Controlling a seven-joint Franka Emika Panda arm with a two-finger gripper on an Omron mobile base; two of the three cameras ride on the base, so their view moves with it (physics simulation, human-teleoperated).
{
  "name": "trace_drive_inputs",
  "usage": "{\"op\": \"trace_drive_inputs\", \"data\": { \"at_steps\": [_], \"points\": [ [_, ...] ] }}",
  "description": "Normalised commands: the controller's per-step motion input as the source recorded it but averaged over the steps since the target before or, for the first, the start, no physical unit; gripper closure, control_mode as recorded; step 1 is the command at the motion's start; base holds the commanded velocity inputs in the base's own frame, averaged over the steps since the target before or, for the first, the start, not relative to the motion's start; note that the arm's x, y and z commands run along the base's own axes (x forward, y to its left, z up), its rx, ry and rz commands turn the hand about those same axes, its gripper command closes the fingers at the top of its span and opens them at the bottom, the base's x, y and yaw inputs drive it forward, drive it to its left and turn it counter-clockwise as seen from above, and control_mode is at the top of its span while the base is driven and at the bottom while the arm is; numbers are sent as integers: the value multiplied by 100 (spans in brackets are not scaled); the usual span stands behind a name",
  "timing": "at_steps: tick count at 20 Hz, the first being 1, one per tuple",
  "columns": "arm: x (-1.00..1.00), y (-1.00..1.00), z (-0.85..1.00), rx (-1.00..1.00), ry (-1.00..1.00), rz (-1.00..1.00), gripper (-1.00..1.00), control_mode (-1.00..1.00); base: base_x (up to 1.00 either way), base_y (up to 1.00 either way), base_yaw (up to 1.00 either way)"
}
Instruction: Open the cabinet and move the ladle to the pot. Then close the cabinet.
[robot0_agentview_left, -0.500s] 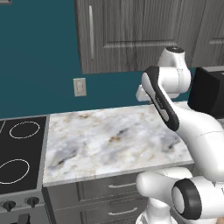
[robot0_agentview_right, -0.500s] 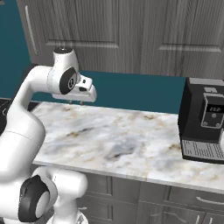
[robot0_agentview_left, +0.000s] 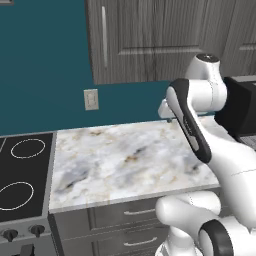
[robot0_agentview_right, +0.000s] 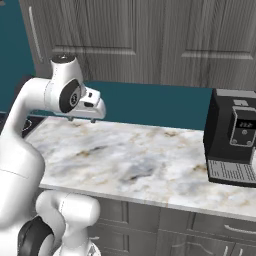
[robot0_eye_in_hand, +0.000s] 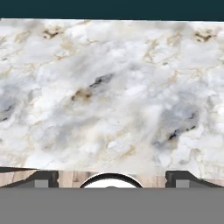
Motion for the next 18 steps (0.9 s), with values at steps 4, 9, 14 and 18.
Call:
{"op": "trace_drive_inputs", "data": {
  "at_steps": [4, 9, 14, 18],
  "points": [
    [-43, 20, 32, 0, -16, 0, -100, -100, 0, 0, 0],
    [-44, 16, 50, -2, -21, 0, -100, -100, 0, 0, 0],
    [-29, 18, 47, -1, -23, 0, -100, -100, 0, 0, 0],
    [-31, 21, 52, -2, -29, 0, -100, -100, 0, 0, 0]
  ]
}}
